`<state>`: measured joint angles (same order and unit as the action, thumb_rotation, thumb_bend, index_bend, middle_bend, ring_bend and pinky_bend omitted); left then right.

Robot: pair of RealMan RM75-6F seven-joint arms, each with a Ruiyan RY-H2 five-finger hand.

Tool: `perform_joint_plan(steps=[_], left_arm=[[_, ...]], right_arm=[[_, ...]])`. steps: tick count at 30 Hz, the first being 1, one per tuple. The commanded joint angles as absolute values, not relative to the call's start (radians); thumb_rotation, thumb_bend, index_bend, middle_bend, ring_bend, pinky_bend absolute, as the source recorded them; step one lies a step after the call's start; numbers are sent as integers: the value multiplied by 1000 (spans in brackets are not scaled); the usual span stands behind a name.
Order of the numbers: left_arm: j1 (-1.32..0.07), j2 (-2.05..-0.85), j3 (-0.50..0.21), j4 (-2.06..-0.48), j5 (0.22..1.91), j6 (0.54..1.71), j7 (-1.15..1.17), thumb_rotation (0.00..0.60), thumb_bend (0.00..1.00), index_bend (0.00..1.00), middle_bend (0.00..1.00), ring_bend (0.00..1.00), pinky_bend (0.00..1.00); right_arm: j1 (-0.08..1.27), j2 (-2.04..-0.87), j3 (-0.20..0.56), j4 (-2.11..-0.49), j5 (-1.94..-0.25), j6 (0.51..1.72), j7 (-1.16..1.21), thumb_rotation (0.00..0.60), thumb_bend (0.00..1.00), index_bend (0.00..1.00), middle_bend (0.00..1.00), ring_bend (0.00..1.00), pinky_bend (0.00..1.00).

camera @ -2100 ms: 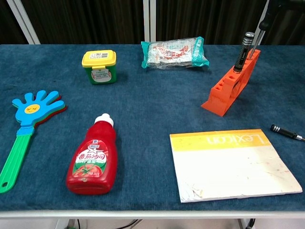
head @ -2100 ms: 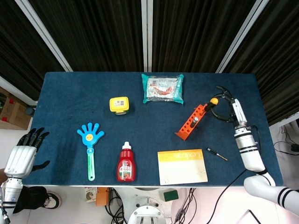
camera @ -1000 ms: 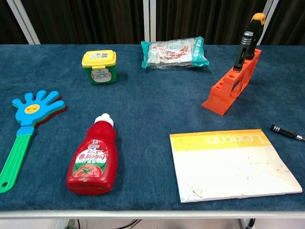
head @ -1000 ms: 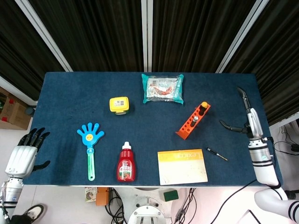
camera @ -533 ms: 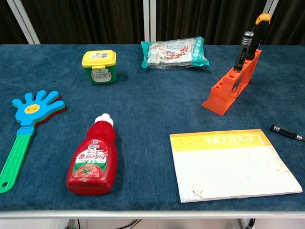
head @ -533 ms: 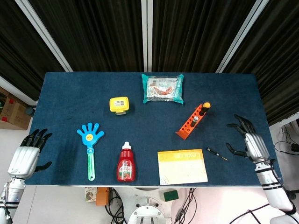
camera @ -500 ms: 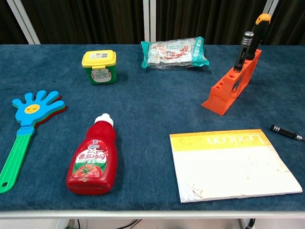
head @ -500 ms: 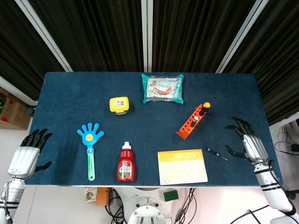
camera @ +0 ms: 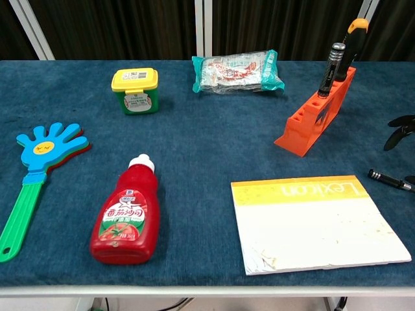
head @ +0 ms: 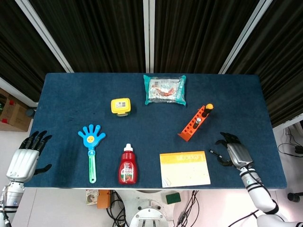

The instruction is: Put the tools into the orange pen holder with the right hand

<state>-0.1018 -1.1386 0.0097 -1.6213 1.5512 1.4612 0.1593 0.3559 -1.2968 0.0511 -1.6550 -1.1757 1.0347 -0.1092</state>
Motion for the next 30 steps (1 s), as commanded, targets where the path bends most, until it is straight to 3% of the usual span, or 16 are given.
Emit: perform_joint_plan(steps=[1,10,30], left_arm=[[-100,-1137,11,-1621,1555,1465,155,600,54,147,70,29,186],[-98,-1133,12,-1620,1559,1469,146,600,54,147,70,29,186],[-98,-1133,12,-1620,1561,1467,145,600,54,147,70,29,186]], right_arm=[[383,-1354,65,-1647,-1112,1023,-203,600,302,343,37,0,0],[393,-1428,72,-1625,-1069,1053,-281,600,315,378,37,0,0],[372,-1453,62,-1601,-1062,1104,-333,600,327,471,38,0,0]])
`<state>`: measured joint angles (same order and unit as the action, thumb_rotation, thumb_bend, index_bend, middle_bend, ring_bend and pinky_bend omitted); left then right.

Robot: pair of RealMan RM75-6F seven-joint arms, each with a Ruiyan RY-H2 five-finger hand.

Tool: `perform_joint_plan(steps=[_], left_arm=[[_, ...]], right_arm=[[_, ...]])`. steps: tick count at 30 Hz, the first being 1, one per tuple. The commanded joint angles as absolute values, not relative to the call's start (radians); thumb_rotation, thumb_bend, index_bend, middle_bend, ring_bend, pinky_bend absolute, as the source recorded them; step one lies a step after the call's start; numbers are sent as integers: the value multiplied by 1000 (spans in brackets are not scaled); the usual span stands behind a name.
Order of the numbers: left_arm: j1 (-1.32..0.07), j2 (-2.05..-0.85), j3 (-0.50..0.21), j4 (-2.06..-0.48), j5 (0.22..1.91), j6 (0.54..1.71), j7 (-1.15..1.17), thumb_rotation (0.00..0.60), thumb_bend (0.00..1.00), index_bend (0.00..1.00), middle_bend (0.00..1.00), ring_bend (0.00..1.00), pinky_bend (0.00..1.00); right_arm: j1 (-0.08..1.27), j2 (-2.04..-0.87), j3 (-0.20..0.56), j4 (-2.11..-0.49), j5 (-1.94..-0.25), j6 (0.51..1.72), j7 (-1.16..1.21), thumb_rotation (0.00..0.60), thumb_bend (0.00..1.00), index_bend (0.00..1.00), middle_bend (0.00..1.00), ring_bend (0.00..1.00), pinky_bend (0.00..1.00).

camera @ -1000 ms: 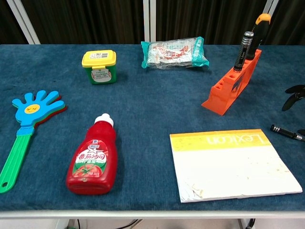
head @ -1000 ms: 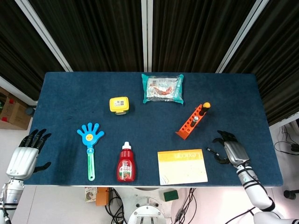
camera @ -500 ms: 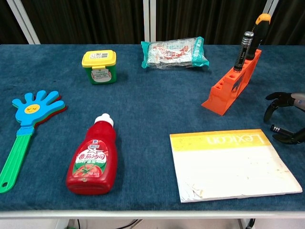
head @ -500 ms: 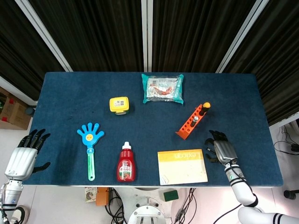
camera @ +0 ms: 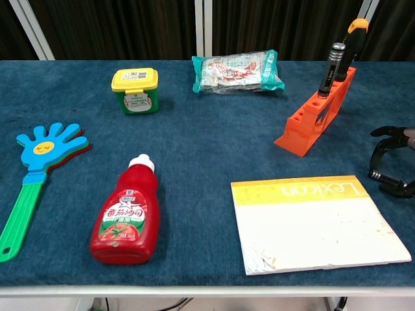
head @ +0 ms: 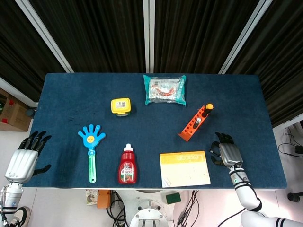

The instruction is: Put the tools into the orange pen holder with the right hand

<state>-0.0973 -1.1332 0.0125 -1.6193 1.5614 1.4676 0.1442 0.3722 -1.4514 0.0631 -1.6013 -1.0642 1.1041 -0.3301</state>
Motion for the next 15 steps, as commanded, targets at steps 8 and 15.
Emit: perform_joint_plan(steps=[8,15], left_arm=[[-101,-1134,12,-1621,1557,1457,150,600,54,147,70,28,186],[-103,-1134,10,-1621,1552,1453,150,600,54,147,70,29,186]], right_arm=[[373,-1455,64,-1599,-1057,1099,-337,600,331,498,41,0,0],[374,-1463,72,-1596,-1047,1099,-337,600,365,537,57,0,0]])
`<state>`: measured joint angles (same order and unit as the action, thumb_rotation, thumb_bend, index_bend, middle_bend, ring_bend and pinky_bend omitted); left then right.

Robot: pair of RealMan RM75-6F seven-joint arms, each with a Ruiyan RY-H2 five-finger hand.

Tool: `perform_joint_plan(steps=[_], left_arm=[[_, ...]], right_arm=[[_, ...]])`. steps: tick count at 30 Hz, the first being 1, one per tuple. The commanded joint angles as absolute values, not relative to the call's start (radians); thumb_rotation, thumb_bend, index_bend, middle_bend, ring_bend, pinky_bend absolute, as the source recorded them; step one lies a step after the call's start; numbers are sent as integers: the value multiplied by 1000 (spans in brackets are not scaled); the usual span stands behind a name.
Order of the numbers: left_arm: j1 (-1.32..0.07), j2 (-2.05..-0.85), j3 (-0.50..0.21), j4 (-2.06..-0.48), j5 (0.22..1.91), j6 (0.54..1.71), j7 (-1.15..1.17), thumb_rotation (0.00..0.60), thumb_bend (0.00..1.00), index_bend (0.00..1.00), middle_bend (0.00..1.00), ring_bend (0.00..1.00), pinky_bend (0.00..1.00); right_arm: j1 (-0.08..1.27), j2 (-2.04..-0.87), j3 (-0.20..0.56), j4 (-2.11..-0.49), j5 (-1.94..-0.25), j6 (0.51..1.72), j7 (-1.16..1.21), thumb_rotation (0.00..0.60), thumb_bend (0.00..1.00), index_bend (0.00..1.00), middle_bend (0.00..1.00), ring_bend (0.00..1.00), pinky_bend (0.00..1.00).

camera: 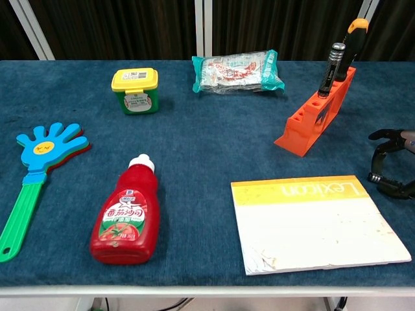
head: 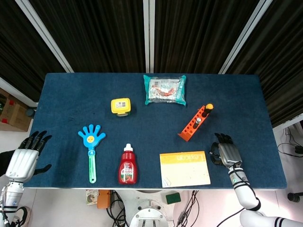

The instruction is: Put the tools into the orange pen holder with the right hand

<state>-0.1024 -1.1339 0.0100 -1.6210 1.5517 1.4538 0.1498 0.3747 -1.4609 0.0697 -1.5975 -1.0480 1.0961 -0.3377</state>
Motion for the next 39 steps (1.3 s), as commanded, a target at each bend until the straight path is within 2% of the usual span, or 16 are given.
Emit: perform_joint_plan(steps=[1,9,15,23,32,39], left_arm=[[-103,-1134,10,-1621,1552,1453,150,600,53,147,70,29,186],[-102,-1133,10,-1621,1551,1453,149,600,55,147,70,29,186],[-101,-1132,10,-1621,1551,1457,147,600,54,147,70,29,186],[-104,-1137,10,-1622,1546,1448,159,600,54,147,70,29,186],[-110,-1143,3,-1624,1526,1431,176,600,54,148,70,29,185],[-115,-1146,1,-1626,1517,1421,185,600,54,147,70,29,186]], right_arm=[[373,-1465,74,-1595,-1048,1102,-334,600,372,550,62,0,0],[364,-1447,80,-1613,-1070,1108,-287,600,385,598,73,0,0],[336,-1376,105,-1669,-1125,1125,-138,600,388,603,76,0,0],[314,-1281,168,-1660,-1165,1117,117,600,402,621,86,0,0],[303,-1216,238,-1659,-1201,1152,288,600,400,640,95,0,0],[322,-1223,320,-1606,-1270,1174,585,600,392,671,93,0,0]])
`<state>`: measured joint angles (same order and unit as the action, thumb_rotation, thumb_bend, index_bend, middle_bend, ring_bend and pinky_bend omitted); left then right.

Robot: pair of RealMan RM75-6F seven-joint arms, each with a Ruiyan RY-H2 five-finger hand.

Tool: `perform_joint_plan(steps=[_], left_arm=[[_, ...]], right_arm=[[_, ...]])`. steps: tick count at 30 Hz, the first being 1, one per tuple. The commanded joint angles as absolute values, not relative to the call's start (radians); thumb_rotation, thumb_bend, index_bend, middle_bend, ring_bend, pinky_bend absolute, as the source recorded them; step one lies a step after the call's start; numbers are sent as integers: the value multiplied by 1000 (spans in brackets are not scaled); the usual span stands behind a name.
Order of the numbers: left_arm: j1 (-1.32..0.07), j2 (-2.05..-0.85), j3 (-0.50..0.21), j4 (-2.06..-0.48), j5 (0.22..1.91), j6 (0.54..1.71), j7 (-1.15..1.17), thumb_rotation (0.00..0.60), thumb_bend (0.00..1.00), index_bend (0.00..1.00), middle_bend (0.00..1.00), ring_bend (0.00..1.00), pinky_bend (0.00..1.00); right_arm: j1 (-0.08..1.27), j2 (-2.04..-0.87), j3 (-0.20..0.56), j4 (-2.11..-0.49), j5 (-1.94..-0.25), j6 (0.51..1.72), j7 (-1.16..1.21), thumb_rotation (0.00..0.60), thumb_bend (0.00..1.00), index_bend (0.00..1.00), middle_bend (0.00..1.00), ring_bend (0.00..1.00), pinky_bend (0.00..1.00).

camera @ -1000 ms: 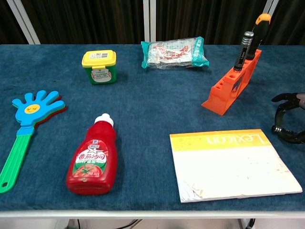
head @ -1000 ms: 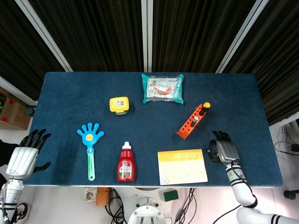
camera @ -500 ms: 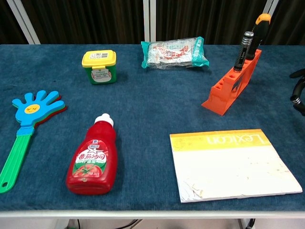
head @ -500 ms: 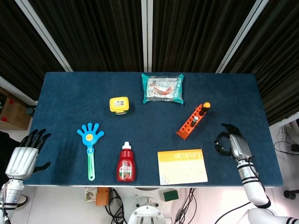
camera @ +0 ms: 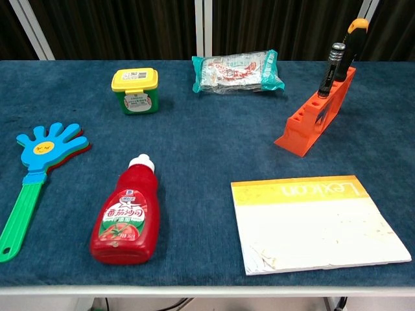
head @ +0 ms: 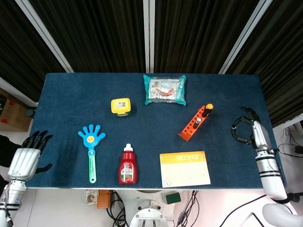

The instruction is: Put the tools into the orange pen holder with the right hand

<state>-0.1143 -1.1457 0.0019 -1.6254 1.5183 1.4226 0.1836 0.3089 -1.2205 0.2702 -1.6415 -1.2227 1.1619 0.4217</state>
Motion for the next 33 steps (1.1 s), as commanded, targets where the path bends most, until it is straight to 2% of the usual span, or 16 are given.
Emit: perform_joint_plan(steps=[1,10,19,33], left_arm=[[-115,-1146,0,-1627,1513,1421,184,600,54,147,70,29,186],[-122,-1144,-3,-1626,1499,1405,182,600,54,147,70,29,186],[-127,-1145,-9,-1625,1484,1396,181,600,54,147,70,29,186],[-134,-1143,-15,-1620,1468,1386,173,600,54,147,70,28,186]], right_arm=[[328,-1233,330,-1586,-1283,1178,631,600,387,672,90,0,0],[408,-1338,388,-1398,-1273,1131,861,600,362,679,73,0,0],[494,-1468,401,-1208,-1235,1018,1007,600,347,692,72,0,0],[554,-1532,412,-1131,-1225,965,1049,600,348,701,75,0,0]])
